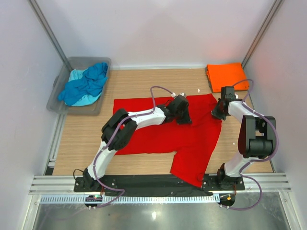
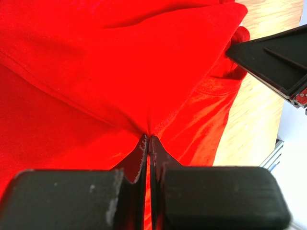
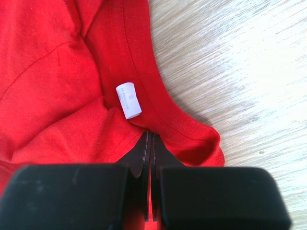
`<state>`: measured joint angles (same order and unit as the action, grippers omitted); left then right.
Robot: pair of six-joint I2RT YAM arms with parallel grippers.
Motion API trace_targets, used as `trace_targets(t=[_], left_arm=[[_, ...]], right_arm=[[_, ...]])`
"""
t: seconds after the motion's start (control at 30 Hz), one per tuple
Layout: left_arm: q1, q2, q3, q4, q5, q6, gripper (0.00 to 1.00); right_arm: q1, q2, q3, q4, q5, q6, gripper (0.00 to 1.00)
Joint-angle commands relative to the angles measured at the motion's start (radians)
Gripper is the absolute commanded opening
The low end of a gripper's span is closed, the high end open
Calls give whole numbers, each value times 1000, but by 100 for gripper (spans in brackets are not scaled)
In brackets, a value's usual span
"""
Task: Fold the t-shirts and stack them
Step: Fold the tshirt
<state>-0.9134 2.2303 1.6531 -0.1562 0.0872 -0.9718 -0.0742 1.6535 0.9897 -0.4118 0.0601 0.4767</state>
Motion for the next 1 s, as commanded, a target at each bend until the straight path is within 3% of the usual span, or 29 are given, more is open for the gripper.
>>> trace_targets(t=[0.0, 0.13, 0.23, 0.3, 0.33, 0.97], left_arm=[[-4, 6, 43, -5, -10, 15, 0], [-4, 6, 45, -5, -9, 16, 0], [-4, 9, 51, -6, -10, 15, 0], [-4, 9, 51, -5, -4, 12, 0], [-4, 9, 51, -5, -6, 12, 0], [-4, -9, 74, -46, -29, 38, 0]], right_arm=[[-1, -49, 30, 21, -12, -12, 1], [-1, -72, 41, 2, -25, -9, 1], [-1, -57, 55, -10, -40, -10, 8], [-1, -52, 56, -19, -37, -12, 7], [1, -47, 53, -18, -34, -13, 1], [1, -100, 101, -79, -19, -1, 1]])
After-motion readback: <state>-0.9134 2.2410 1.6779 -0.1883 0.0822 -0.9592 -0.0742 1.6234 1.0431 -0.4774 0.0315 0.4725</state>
